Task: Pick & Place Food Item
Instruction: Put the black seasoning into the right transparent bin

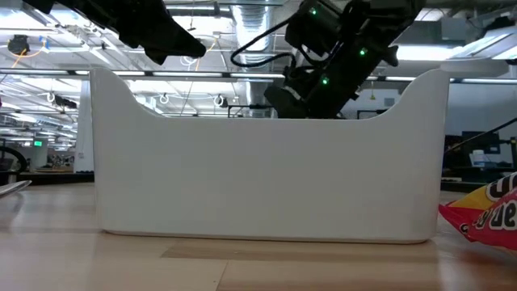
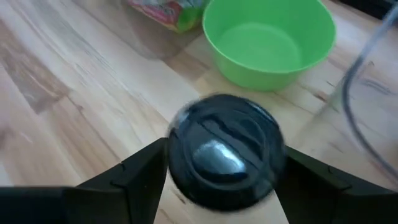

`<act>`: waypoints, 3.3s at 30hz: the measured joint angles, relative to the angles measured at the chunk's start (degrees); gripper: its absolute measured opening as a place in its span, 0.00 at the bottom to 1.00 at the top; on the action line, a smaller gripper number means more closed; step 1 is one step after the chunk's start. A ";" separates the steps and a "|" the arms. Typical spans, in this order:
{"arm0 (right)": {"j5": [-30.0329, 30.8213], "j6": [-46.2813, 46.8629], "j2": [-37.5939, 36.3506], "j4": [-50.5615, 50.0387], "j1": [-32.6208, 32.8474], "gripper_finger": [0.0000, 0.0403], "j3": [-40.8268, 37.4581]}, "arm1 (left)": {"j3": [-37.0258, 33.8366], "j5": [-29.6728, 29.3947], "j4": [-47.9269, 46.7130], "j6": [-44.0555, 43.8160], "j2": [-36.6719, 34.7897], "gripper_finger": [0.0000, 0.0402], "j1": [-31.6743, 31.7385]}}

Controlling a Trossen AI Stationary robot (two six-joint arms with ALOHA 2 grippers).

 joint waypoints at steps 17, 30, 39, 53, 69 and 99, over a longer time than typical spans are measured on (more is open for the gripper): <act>0.31 0.01 -0.11 -0.37 -0.07 0.65 -0.02 | 0.00 -0.01 -0.02 0.00 0.01 0.01 0.00; 0.47 0.03 -0.13 -0.35 -0.07 0.64 -0.02 | 0.00 -0.01 -0.02 0.00 0.01 0.01 0.01; 0.50 0.14 -0.17 -0.33 -0.03 0.49 -0.02 | 0.00 0.00 -0.04 0.00 -0.02 0.01 -0.01; 0.50 0.19 -0.17 -0.33 0.02 0.49 -0.02 | 0.00 0.01 -0.03 0.00 -0.01 0.01 0.01; 0.48 0.17 -0.17 -0.33 0.02 0.49 -0.02 | 0.00 -0.02 -0.02 0.00 0.00 0.01 0.01; 6.70 -12.01 -3.10 -27.17 7.32 0.50 25.48 | 0.00 0.00 -0.24 0.00 0.00 0.01 0.01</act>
